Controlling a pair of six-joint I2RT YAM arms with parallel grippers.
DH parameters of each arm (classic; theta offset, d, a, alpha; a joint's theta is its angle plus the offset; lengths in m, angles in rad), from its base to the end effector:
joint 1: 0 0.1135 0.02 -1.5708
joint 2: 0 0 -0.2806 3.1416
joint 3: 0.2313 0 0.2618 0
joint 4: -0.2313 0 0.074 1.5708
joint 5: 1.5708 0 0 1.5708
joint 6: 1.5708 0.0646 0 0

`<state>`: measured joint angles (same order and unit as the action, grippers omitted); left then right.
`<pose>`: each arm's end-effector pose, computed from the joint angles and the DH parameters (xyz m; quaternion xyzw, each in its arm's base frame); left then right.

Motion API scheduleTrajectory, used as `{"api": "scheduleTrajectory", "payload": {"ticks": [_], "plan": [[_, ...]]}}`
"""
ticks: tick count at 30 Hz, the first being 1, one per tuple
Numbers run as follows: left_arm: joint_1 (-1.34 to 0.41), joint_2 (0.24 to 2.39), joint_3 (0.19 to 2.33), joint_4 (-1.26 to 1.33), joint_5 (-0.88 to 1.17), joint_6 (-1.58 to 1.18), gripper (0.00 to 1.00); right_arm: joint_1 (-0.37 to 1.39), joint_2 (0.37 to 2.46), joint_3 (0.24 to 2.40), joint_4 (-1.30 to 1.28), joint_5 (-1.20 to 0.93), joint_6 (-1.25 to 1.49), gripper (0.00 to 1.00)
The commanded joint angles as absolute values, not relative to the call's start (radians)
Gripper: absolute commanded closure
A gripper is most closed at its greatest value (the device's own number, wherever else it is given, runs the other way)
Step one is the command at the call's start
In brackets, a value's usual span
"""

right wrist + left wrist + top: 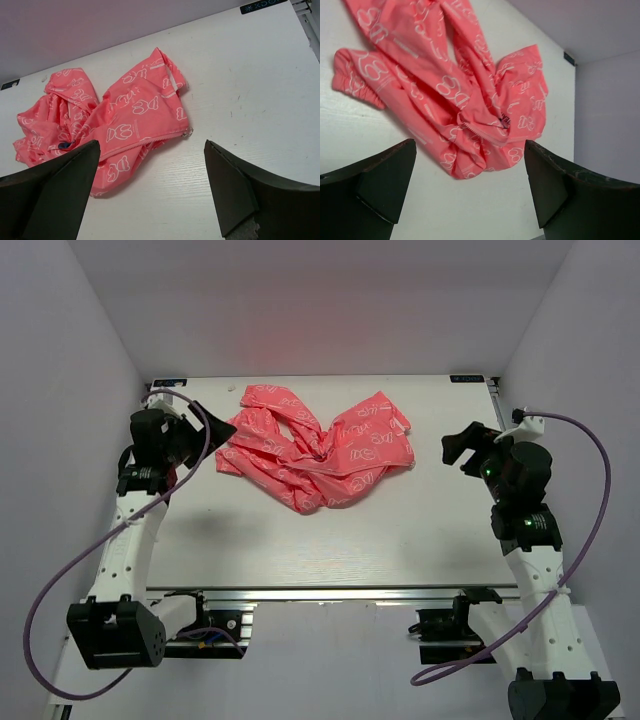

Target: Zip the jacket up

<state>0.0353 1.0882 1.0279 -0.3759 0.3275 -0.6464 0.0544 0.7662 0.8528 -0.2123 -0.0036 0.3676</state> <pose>0.2708 -0.0112 0.3495 -0.1956 0.8135 -0.2906 0.4643 0.2037 0.0113 0.3725 0.1158 0.7411 0.1398 0.6463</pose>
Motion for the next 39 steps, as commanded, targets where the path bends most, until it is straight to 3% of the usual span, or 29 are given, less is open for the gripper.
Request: {"api": "scheduleTrajectory", "payload": {"ticks": [1, 7, 14, 18, 28, 32, 39], "plan": [[0.035, 1.121, 1.1, -0.463, 0.298, -0.644, 0.02, 0.052, 0.772, 0.85, -0.209, -0.028, 0.328, 0.11], [0.037, 1.247, 1.158, -0.482, 0.262, -0.621, 0.02, 0.052, 0.793, 0.868, -0.225, -0.101, 0.278, 0.11], [0.015, 1.486, 1.326, -0.491, 0.219, -0.563, 0.02, 0.057, 1.073, 1.055, -0.388, -0.256, 0.235, 0.11], [-0.02, 1.656, 1.48, -0.486, 0.169, -0.517, 0.02, 0.141, 1.247, 1.118, -0.359, -0.128, 0.247, 0.11], [-0.084, 2.106, 1.932, -0.634, 0.115, -0.382, 0.02, 0.319, 1.733, 1.506, -0.373, 0.196, 0.23, 0.11], [-0.107, 2.197, 2.0, -0.647, 0.117, -0.357, 0.02, 0.328, 1.865, 1.615, -0.281, 0.207, 0.215, 0.11], [-0.164, 2.318, 2.086, -0.667, 0.069, -0.311, 0.02, 0.33, 2.141, 1.839, -0.337, 0.187, 0.209, 0.11]]}}
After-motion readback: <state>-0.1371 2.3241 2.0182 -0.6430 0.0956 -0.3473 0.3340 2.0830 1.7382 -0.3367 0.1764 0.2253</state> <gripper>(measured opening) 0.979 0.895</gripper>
